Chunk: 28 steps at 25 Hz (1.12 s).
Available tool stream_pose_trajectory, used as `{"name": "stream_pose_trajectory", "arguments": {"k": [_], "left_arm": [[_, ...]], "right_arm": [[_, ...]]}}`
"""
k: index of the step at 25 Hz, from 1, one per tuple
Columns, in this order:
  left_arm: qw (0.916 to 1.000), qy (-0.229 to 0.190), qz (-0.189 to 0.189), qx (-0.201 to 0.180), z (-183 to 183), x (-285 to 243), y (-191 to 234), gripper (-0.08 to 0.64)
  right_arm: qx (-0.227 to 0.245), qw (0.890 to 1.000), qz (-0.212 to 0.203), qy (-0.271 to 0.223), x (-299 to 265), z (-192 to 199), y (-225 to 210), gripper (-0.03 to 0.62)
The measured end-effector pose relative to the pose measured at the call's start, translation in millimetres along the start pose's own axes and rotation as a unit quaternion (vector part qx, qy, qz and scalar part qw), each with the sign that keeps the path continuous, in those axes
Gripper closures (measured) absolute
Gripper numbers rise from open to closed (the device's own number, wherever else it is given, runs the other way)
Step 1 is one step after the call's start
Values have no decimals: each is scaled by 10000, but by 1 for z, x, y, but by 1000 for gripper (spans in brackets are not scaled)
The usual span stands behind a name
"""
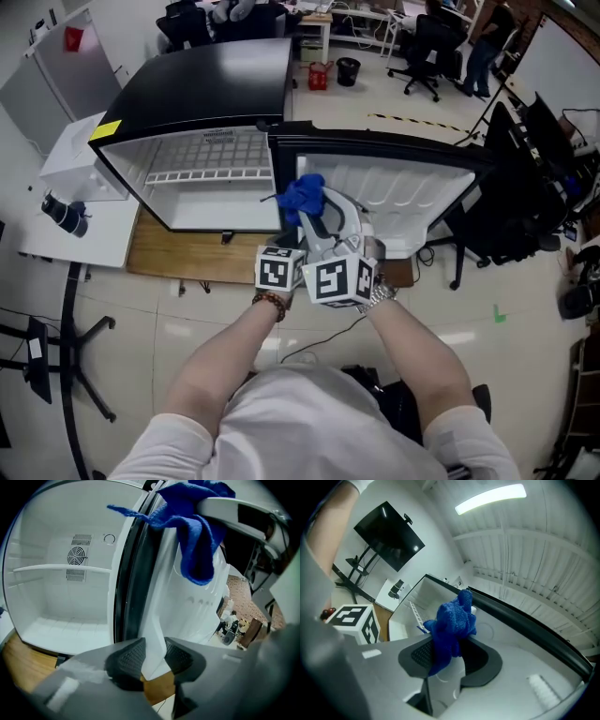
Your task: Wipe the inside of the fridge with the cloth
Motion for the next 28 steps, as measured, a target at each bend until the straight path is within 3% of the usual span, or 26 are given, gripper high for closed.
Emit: {"name": "stream_pose_trajectory", "arguments": {"k": [7,18,28], "left_arm": [[10000,36,-4,-33,3,3,0,440],[10000,79,4,-16,5,2,2,439],[9999,126,-36,-51,7,3,3,440]], "right_arm": [[-207,9997,35,98,2,17,6,457],[-75,9981,202,580,23,56,-7,457],[8,9929,653,996,61,86,-41,457]]}}
Point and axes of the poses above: the fingertips, and each gripper's own axes: x backward along the fingers, y to its left, z out of its underside, the point moved 6 cm from there along x, backward along the fingers, and after that the axes turned 13 degrees about -y, right-handed, at the moved point
